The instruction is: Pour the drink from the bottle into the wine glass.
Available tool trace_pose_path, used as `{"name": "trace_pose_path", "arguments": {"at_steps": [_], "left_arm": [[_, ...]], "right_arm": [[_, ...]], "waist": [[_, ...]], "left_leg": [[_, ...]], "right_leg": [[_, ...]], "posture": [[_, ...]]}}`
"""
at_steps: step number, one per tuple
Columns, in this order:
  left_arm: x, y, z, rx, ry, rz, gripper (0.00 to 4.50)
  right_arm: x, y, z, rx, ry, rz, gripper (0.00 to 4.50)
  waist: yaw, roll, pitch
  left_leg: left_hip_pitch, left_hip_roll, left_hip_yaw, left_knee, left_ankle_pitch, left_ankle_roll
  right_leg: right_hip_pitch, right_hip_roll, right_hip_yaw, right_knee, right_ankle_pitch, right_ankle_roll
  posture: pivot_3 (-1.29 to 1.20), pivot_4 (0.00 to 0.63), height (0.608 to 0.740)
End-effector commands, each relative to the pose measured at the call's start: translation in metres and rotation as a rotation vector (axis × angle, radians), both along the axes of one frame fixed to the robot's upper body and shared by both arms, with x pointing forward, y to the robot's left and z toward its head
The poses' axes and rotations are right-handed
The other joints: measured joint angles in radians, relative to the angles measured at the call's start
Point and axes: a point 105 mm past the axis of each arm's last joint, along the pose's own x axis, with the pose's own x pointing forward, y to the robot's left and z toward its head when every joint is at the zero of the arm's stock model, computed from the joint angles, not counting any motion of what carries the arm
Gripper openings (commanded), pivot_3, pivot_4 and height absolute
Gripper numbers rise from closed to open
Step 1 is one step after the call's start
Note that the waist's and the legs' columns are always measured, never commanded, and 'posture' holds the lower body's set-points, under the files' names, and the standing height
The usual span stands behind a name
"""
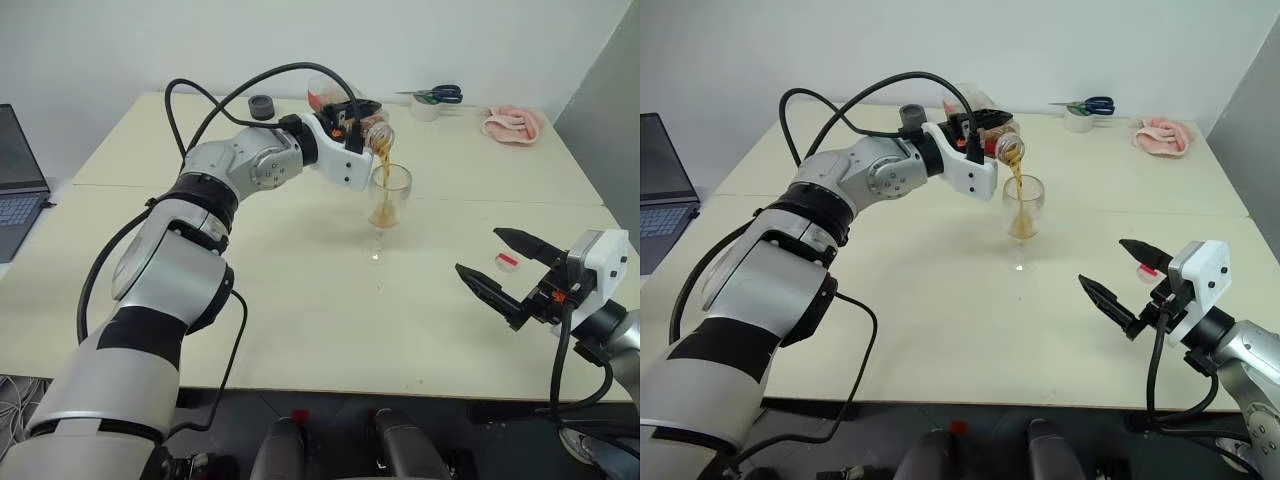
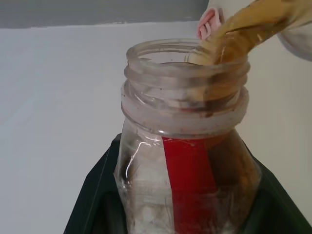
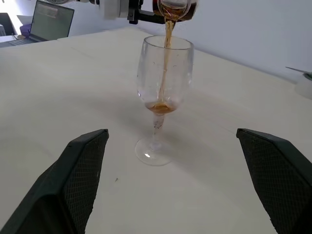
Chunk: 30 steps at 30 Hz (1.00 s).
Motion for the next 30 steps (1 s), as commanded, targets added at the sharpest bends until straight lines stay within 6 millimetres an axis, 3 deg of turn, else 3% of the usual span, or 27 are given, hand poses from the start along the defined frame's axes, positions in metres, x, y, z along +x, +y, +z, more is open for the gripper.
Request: {"name": "trace_pose_path", "arguments": {"at_steps": [1, 30], "left_arm": [[-0.0043, -0.0033, 0.0238, -0.024, -0.064, -0.02, 1.87], [-0.0026, -0.0035, 0.0253, -0.015, -0.072, -0.007, 1.87]], "right_arm": [[-0.0012, 0.0008, 0.0079, -0.008, -0.043, -0.004, 4.5], [0.0024, 0.0025, 0.008, -0.009, -0.049, -0.006, 4.5]], "waist": [[0.0, 0.0, 0.0], [0.0, 0.0, 0.0]], "left_leg": [[0.0, 0.0, 0.0, 0.0, 0.0, 0.0], [0.0, 0.0, 0.0, 0.0, 0.0, 0.0]], "right_leg": [[0.0, 0.0, 0.0, 0.0, 0.0, 0.0], [0.0, 0.0, 0.0, 0.0, 0.0, 0.0]], "posture": [[0.0, 0.15, 0.74], [0.0, 0.15, 0.74]]}}
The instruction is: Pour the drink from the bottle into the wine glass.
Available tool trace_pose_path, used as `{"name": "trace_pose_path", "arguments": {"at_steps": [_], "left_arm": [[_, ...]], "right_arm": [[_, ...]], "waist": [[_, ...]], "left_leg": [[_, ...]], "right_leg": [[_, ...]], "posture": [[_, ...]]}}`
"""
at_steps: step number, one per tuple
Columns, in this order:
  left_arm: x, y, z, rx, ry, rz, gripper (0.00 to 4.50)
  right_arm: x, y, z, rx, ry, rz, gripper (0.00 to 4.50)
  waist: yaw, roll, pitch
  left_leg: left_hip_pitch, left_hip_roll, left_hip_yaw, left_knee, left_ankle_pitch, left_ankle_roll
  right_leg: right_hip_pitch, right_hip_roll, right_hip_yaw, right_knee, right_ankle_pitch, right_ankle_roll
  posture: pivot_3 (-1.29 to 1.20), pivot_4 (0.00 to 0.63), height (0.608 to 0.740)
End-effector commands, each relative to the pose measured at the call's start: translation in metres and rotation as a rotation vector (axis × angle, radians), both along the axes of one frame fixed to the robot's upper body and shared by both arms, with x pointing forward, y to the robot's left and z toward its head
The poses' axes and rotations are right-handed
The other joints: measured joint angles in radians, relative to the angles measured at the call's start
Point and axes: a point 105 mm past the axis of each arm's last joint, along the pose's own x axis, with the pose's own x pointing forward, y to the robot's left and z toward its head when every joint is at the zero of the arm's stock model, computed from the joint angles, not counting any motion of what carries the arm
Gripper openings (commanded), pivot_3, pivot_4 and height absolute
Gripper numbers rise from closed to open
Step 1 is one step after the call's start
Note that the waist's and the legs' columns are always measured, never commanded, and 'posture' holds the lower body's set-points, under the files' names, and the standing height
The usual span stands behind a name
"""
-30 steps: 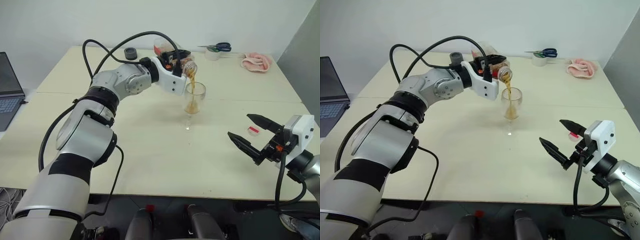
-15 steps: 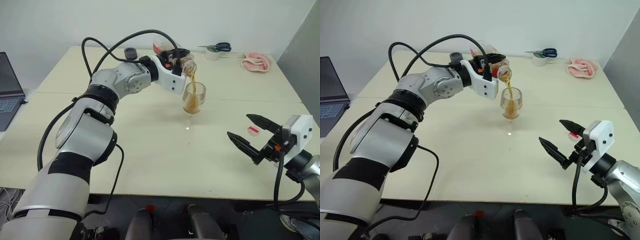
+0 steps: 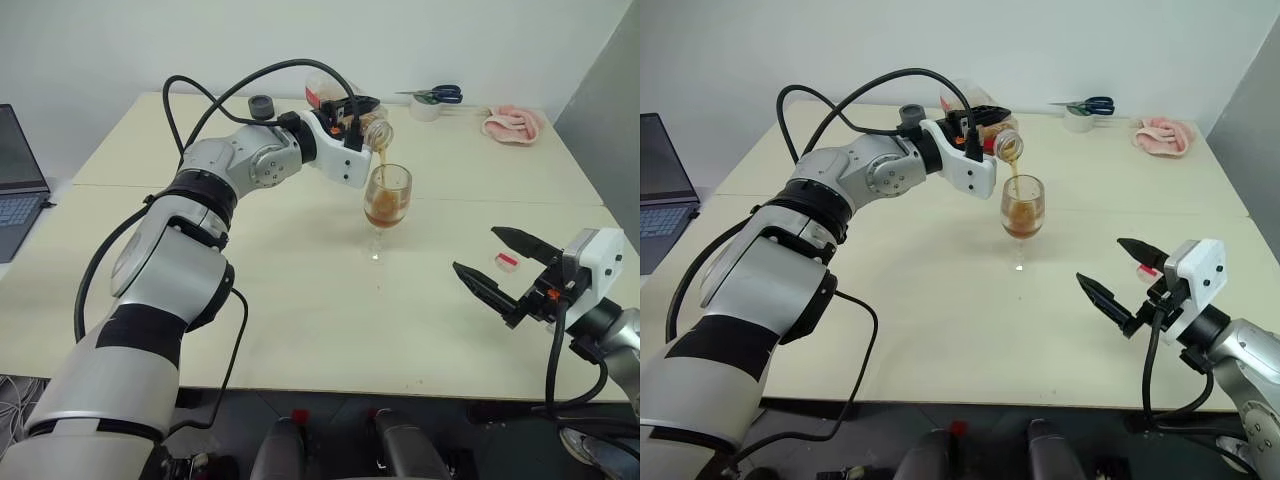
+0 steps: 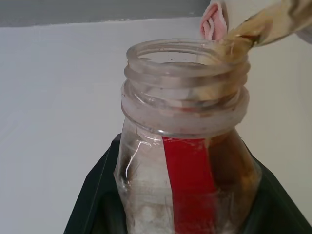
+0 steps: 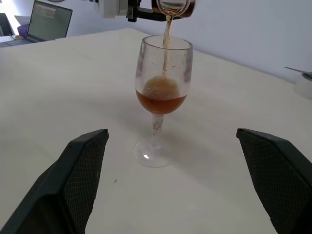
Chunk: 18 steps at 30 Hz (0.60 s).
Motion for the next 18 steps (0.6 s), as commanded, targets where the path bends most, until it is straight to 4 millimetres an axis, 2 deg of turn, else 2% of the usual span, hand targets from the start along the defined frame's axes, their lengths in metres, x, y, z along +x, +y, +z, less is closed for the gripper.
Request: {"name": "trace_pose_path", "arguments": {"at_steps": [1, 18], "left_arm": [[-0.0054, -0.007, 0.0256, -0.013, -0.069, -0.026, 1.87], [-0.0067, -0.0091, 0.0283, -0.022, -0.072, -0.035, 1.87]], "right_arm": [[-0.0004, 0.0001, 0.0077, -0.011, -0.044, -0.003, 4.5], [0.0017, 0.0039, 0.0092, -0.007, -0.052, 0.009, 4.5]], "waist": [[0.0, 0.0, 0.0], [0.0, 0.0, 0.0]], "left_leg": [[0.0, 0.0, 0.0, 0.0, 0.0, 0.0], [0.0, 0.0, 0.0, 0.0, 0.0, 0.0]], "right_leg": [[0.0, 0.0, 0.0, 0.0, 0.0, 0.0], [0.0, 0.0, 0.0, 0.0, 0.0, 0.0]], "posture": [[0.0, 0.15, 0.74], [0.0, 0.15, 0.74]]}}
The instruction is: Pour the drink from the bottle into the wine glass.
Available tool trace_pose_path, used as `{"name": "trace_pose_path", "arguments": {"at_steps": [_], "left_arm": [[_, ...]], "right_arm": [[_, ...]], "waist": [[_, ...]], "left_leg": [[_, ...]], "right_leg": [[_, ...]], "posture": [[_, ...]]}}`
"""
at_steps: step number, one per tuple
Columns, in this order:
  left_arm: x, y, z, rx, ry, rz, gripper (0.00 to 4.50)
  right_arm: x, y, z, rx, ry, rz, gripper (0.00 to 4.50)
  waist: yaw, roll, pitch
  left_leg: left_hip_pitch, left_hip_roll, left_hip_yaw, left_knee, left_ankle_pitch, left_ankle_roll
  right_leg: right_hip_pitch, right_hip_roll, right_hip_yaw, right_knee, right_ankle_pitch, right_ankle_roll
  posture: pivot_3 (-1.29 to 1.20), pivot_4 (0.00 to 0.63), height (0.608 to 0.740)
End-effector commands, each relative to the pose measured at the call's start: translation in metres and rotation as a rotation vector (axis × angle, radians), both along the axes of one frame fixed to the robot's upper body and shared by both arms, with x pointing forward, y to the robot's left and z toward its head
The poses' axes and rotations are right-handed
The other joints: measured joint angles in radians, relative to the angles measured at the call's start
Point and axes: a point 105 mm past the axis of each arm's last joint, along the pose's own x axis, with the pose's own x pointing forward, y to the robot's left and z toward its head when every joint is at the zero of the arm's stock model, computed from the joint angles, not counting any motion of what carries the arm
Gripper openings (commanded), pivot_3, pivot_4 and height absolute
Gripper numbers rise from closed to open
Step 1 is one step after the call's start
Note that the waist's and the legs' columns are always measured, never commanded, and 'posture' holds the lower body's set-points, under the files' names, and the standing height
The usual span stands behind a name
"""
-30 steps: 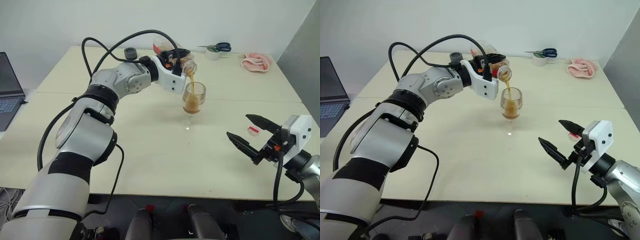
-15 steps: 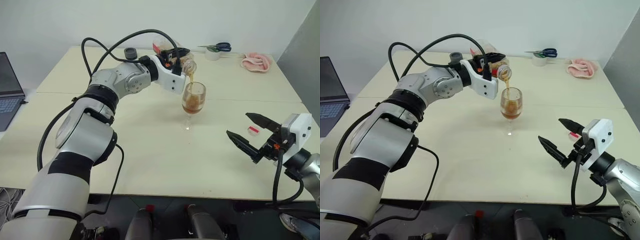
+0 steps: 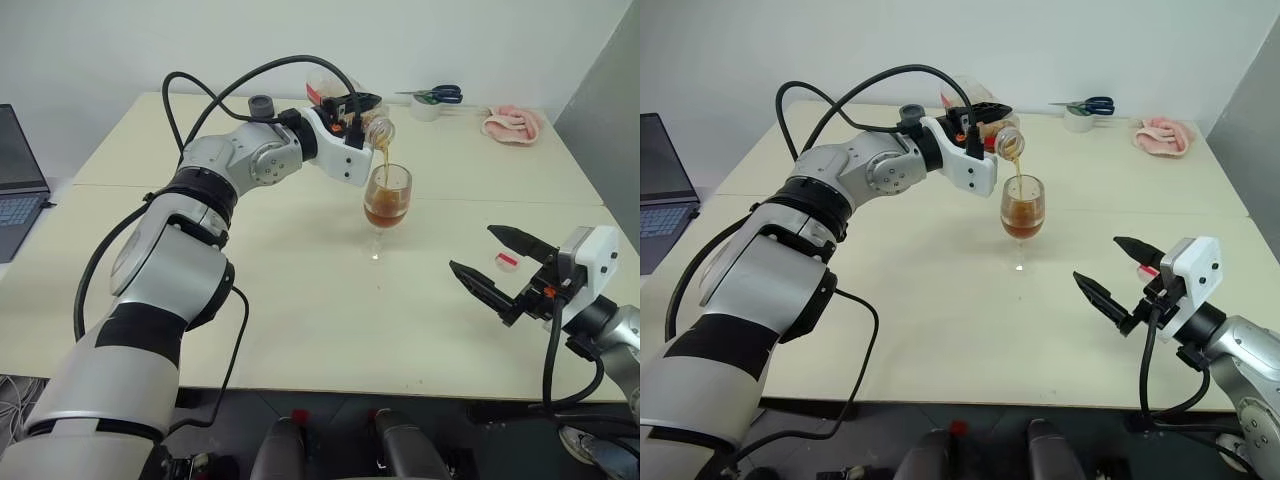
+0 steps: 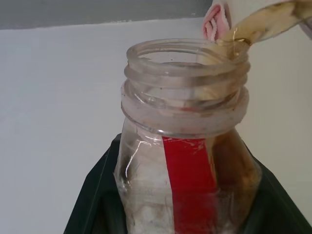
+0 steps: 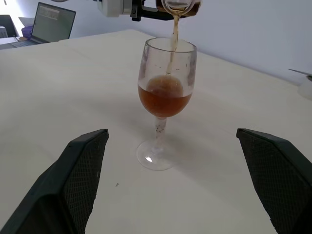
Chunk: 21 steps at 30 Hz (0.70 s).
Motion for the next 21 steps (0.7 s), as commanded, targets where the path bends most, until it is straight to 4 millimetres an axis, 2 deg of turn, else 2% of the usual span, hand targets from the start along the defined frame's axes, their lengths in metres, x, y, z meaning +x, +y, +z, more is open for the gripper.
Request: {"name": "trace_pose_path", "arguments": {"at_steps": [1, 10, 19, 21], "left_arm": [[-0.006, -0.008, 0.025, -0.023, -0.064, -0.031, 1.87], [-0.005, -0.006, 0.026, -0.046, -0.04, -0.027, 1.87], [-0.002, 0.002, 0.025, -0.352, 0.297, -0.063, 1.84], [0.003, 0.014, 0.026, -0.483, 0.402, -0.062, 1.84]], "right_arm": [[0.0, 0.001, 0.009, -0.008, -0.052, -0.002, 4.5], [0.003, 0.003, 0.009, 0.002, -0.044, 0.0, 4.5], [0.012, 0.019, 0.05, 0.034, -0.147, 0.062, 4.5], [0.016, 0.031, 0.064, 0.021, -0.189, 0.112, 4.5]], "waist": [[0.0, 0.0, 0.0], [0.0, 0.0, 0.0], [-0.001, 0.0, 0.0], [-0.005, 0.0, 0.0]], "left_leg": [[0.0, 0.0, 0.0, 0.0, 0.0, 0.0], [0.0, 0.0, 0.0, 0.0, 0.0, 0.0], [0.0, 0.0, 0.0, 0.0, 0.0, 0.0], [0.0, 0.0, 0.0, 0.0, 0.0, 0.0]], "right_leg": [[0.0, 0.0, 0.0, 0.0, 0.0, 0.0], [0.0, 0.0, 0.0, 0.0, 0.0, 0.0], [0.0, 0.0, 0.0, 0.0, 0.003, -0.004], [0.0, 0.0, 0.0, 0.001, 0.003, -0.005]], "posture": [[0.0, 0.15, 0.74], [0.0, 0.15, 0.74], [0.0, 0.15, 0.74], [0.0, 0.15, 0.74]]}}
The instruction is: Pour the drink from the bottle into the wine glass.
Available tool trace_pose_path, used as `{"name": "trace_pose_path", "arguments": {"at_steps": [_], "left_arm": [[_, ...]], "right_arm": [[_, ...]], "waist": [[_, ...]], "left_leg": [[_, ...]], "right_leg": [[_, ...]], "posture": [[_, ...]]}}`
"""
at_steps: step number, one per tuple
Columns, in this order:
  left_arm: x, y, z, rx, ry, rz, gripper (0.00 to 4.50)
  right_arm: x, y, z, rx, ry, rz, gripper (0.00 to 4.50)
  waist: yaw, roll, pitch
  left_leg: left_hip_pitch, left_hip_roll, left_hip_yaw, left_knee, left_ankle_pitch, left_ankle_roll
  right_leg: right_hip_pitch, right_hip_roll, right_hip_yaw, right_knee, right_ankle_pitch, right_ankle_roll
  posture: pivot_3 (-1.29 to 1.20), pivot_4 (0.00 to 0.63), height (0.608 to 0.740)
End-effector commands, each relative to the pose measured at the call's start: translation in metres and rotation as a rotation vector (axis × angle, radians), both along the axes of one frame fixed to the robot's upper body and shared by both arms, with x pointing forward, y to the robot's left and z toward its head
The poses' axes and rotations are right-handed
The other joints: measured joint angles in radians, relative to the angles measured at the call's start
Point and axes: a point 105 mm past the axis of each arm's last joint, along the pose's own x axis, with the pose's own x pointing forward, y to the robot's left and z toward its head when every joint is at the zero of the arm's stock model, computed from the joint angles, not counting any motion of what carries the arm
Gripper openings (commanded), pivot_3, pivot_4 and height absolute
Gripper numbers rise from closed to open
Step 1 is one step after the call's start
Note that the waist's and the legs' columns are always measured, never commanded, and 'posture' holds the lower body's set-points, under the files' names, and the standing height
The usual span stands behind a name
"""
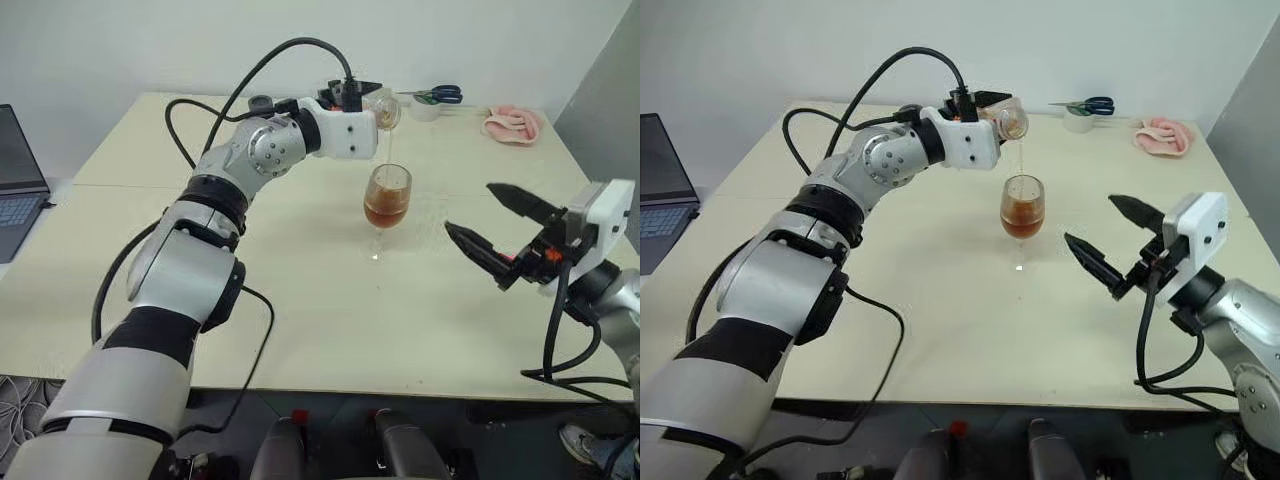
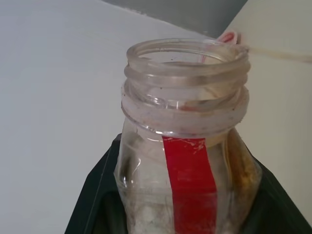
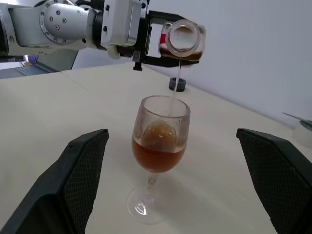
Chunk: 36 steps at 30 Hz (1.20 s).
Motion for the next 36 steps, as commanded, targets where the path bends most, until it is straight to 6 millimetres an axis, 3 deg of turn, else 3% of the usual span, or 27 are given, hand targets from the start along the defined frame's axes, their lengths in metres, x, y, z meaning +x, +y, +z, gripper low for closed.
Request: {"name": "trace_pose_path", "arguments": {"at_steps": [1, 7, 11, 15, 21, 26, 34, 36], "left_arm": [[0.004, 0.021, 0.019, -0.269, 0.145, -0.006, 1.84], [0.019, 0.075, 0.012, -0.672, 0.392, 0.051, 1.83], [0.02, 0.124, -0.011, -0.9, 0.473, 0.161, 1.83], [0.007, 0.156, -0.035, -1.034, 0.479, 0.275, 1.83], [-0.019, 0.179, -0.065, -1.152, 0.477, 0.399, 1.83], [-0.033, 0.19, -0.083, -1.216, 0.489, 0.494, 1.83], [-0.036, 0.197, -0.103, -1.257, 0.51, 0.563, 4.36], [-0.037, 0.199, -0.101, -1.26, 0.503, 0.567, 4.48]], "right_arm": [[0.003, 0.021, 0.026, -0.022, -0.082, 0.083, 4.5], [0.048, 0.043, 0.057, 0.013, -0.009, 0.027, 4.5], [0.051, 0.092, 0.07, -0.048, 0.061, 0.163, 4.5], [0.049, 0.127, 0.054, -0.139, 0.137, 0.256, 4.5], [0.049, 0.146, 0.032, -0.208, 0.191, 0.311, 4.5], [0.048, 0.152, 0.027, -0.228, 0.206, 0.355, 4.5], [0.05, 0.153, 0.026, -0.248, 0.203, 0.373, 4.5], [0.05, 0.153, 0.026, -0.251, 0.202, 0.373, 4.5]], "waist": [[-0.01, 0.0, 0.0], [-0.03, 0.001, 0.0], [-0.037, 0.001, -0.001], [-0.045, 0.001, -0.001], [-0.028, 0.001, -0.001], [-0.02, 0.001, -0.001], [-0.02, 0.001, -0.001], [-0.02, 0.001, -0.001]], "left_leg": [[0.0, 0.0, 0.0, 0.0, 0.0, 0.0], [0.002, 0.0, -0.001, 0.001, 0.0, 0.0], [-0.001, 0.001, 0.0, 0.001, 0.0, 0.0], [-0.001, 0.002, -0.004, 0.001, 0.0, 0.0], [-0.003, 0.002, -0.006, 0.003, 0.0, 0.0], [-0.003, 0.001, -0.006, 0.003, 0.0, 0.0], [-0.002, -0.001, -0.006, 0.003, 0.0, 0.0], [-0.002, -0.001, -0.006, 0.002, 0.0, 0.0]], "right_leg": [[0.0, 0.0, 0.0, 0.0, 0.0, 0.0], [-0.001, 0.0, 0.0, 0.006, 0.0, 0.0], [-0.007, 0.0, 0.0, 0.013, 0.0, -0.001], [-0.008, -0.001, -0.004, 0.015, -0.001, -0.002], [-0.007, -0.004, -0.007, 0.015, -0.001, -0.003], [-0.007, -0.005, -0.007, 0.014, -0.001, -0.003], [-0.006, -0.005, -0.008, 0.014, -0.001, -0.003], [-0.006, -0.005, -0.008, 0.014, -0.001, -0.003]], "posture": [[0.0, 0.15, 0.74], [0.0, 0.15, 0.74], [0.0, 0.15, 0.74], [0.0, 0.15, 0.74], [0.0, 0.15, 0.74], [0.0, 0.15, 0.74], [0.0, 0.15, 0.74], [0.0, 0.15, 0.74]]}}
